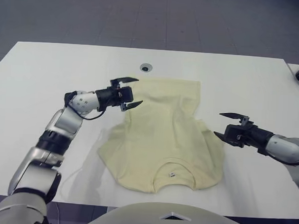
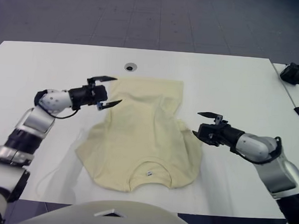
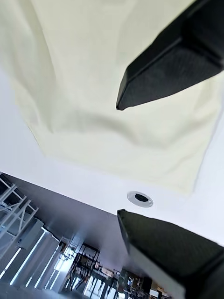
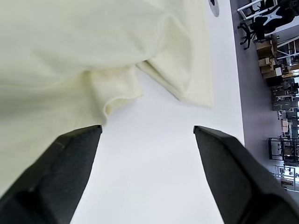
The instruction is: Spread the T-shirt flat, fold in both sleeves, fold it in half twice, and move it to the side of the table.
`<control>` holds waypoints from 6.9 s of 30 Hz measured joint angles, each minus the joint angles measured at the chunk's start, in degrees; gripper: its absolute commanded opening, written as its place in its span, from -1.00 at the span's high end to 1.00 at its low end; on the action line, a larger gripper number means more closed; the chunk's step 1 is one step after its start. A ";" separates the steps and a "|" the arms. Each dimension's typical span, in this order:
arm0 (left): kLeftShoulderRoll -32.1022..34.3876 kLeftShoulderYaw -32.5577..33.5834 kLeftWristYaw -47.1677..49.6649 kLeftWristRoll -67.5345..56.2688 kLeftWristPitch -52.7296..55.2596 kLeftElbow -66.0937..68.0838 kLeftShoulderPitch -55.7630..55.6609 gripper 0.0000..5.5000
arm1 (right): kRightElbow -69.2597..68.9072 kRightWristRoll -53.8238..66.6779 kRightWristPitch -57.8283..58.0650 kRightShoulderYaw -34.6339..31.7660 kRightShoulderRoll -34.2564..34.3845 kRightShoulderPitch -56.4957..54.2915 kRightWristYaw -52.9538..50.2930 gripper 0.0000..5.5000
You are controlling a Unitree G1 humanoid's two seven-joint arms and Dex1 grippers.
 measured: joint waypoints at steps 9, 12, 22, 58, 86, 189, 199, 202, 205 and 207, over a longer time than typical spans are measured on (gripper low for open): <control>-8.87 -5.53 20.03 14.61 -5.67 41.55 -21.10 -0.96 | 6.51 -7.60 -8.59 0.89 0.50 -1.55 -3.16 -0.96; -9.52 -6.96 23.76 17.76 -3.89 48.29 -22.38 -0.96 | 3.90 -7.92 -6.08 -2.09 -0.78 2.54 -3.02 -0.96; -9.53 -7.13 24.62 19.93 -4.73 51.57 -22.20 -0.96 | -14.57 1.16 24.41 -14.93 -0.33 18.95 4.98 -0.96; 5.30 30.56 19.20 -43.65 46.07 -72.49 76.90 0.38 | -31.85 20.56 52.66 -39.17 43.86 27.19 -7.12 -0.96; -1.66 28.13 20.99 -41.19 57.25 -59.89 66.99 -0.34 | -29.05 31.22 55.60 -33.90 46.56 30.53 -13.40 0.70; -5.54 4.24 5.03 -13.04 29.43 -10.16 18.31 -0.96 | -18.89 28.25 41.19 -17.68 20.61 23.86 -3.38 -0.96; -12.90 3.28 7.51 -5.87 18.36 24.61 -4.91 -0.96 | 1.70 22.00 39.56 -9.75 24.18 -1.78 -7.31 -0.96; -13.47 3.30 9.74 -3.48 13.81 33.36 -10.05 -0.96 | 5.35 21.79 39.71 -8.82 25.63 -6.54 -7.41 -0.96; -13.33 3.89 10.65 -2.52 10.19 37.22 -12.31 -0.96 | 0.73 24.71 43.76 -10.09 26.51 -4.87 -6.85 -0.96; -12.71 4.99 9.98 -2.56 6.54 37.03 -12.25 -0.96 | -5.99 27.82 47.75 -13.09 26.92 -2.54 -7.01 -0.96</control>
